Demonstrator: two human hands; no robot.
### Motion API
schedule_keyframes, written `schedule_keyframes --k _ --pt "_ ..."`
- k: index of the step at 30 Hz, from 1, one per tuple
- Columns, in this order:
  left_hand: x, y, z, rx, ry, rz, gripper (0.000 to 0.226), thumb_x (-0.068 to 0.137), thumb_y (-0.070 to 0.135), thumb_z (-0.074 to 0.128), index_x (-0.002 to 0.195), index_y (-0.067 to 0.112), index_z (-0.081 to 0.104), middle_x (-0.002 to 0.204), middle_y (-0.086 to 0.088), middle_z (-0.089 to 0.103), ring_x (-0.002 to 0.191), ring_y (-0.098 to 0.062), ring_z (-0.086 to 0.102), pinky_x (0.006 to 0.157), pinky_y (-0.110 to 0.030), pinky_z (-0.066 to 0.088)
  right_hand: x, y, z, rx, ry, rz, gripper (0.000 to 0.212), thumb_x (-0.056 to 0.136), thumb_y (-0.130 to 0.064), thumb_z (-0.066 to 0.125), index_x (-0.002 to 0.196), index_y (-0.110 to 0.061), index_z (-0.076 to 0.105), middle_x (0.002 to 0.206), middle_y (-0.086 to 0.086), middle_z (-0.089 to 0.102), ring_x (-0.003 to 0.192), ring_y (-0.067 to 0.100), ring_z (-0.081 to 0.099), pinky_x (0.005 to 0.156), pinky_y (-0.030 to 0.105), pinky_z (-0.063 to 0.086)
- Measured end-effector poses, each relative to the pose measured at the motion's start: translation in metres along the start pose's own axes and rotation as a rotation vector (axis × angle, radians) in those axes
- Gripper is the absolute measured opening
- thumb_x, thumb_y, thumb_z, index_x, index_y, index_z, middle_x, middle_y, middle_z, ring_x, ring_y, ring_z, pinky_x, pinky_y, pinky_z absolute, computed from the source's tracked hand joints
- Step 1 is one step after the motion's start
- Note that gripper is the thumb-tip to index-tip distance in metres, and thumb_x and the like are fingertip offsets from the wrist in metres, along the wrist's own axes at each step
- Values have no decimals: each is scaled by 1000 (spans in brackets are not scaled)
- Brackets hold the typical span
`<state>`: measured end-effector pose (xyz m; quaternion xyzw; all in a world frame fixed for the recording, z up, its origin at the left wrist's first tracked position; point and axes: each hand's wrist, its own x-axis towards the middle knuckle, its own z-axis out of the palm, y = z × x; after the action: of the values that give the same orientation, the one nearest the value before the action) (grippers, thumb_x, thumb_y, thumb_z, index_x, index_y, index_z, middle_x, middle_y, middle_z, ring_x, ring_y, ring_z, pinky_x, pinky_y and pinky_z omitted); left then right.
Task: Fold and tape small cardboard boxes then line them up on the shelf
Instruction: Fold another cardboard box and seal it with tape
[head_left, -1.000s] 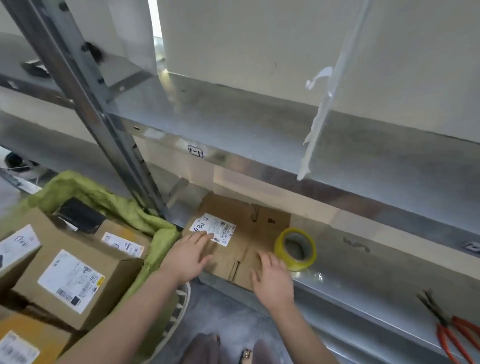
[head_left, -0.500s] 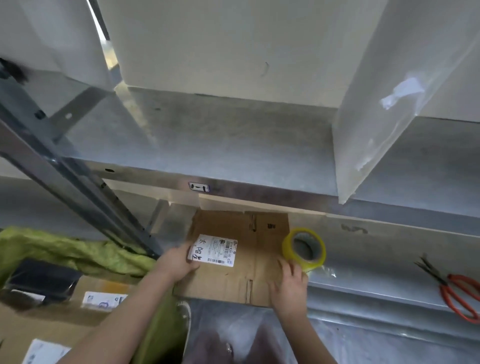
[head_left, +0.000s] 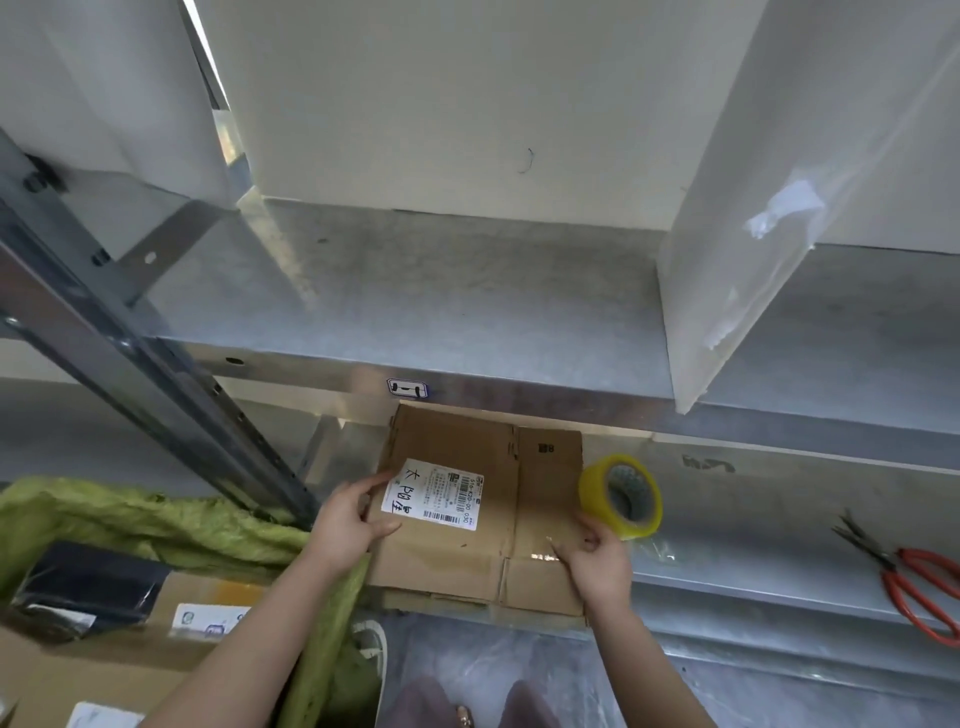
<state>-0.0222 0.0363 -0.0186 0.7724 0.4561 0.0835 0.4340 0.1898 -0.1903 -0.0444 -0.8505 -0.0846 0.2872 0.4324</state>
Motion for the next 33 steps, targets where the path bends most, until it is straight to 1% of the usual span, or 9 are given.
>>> schedule_keyframes --k 4,9,11,15,17,24,27,29,33 --pt "1 22 -9 -48 47 78 67 75 11 80 133 32 56 124 2 57 110 -18 56 97 -34 47 4 -12 1 -30 24 -76 58 78 -17 79 132 -22 58 135 11 54 122 29 53 100 32 43" --pt "9 55 -35 -176 134 151 55 77 6 78 111 47 61 101 25 59 93 -2 61 76 -18 49 7 -28 -3 65 -22 -112 62 80 -15 77 136 -28 55 140 7 50 128 25 48 105 36 42" --pt "11 64 -45 -200 140 169 53 77 6 77 104 50 64 95 25 65 90 3 63 72 -15 51 6 -34 -3 94 -46 -136 62 79 -11 76 135 -26 55 137 5 54 122 21 51 99 32 43" --pt "12 71 -52 -78 76 178 57 72 16 84 124 25 61 118 -3 60 112 -17 58 98 -35 48 -1 -41 -7 213 -96 -158 66 76 0 76 134 -24 56 129 -3 56 117 13 50 94 26 41" --pt "9 72 -52 -83 54 172 65 69 17 86 127 25 58 121 -5 57 114 -19 55 102 -40 46 -4 -39 -15 254 -77 -159 68 76 2 75 134 -25 54 126 -6 54 120 12 47 98 28 41" --pt "-9 88 -6 -171 -52 214 74 71 25 85 129 46 45 131 7 48 118 -5 47 99 -22 38 -18 -17 -72 305 64 -205 71 75 5 68 130 -38 53 122 -12 58 103 -3 56 82 12 43" --pt "-20 106 31 -200 -92 256 74 73 24 84 124 54 39 135 9 45 125 -8 43 107 -29 36 -19 -1 -106 272 139 -247 68 77 2 74 133 -31 53 128 -12 56 120 6 49 102 22 37" --pt "-27 118 58 -198 -111 273 75 74 22 83 123 56 38 137 8 43 128 -11 41 110 -31 33 -16 15 -130 250 176 -251 70 77 0 76 136 -28 51 130 -11 54 124 9 46 105 26 34" --pt "-41 143 120 -184 -139 288 91 73 20 84 144 38 29 145 11 37 133 -10 37 109 -25 29 -6 53 -189 225 235 -180 88 76 -4 79 147 -31 36 132 -4 49 124 18 46 107 39 38"
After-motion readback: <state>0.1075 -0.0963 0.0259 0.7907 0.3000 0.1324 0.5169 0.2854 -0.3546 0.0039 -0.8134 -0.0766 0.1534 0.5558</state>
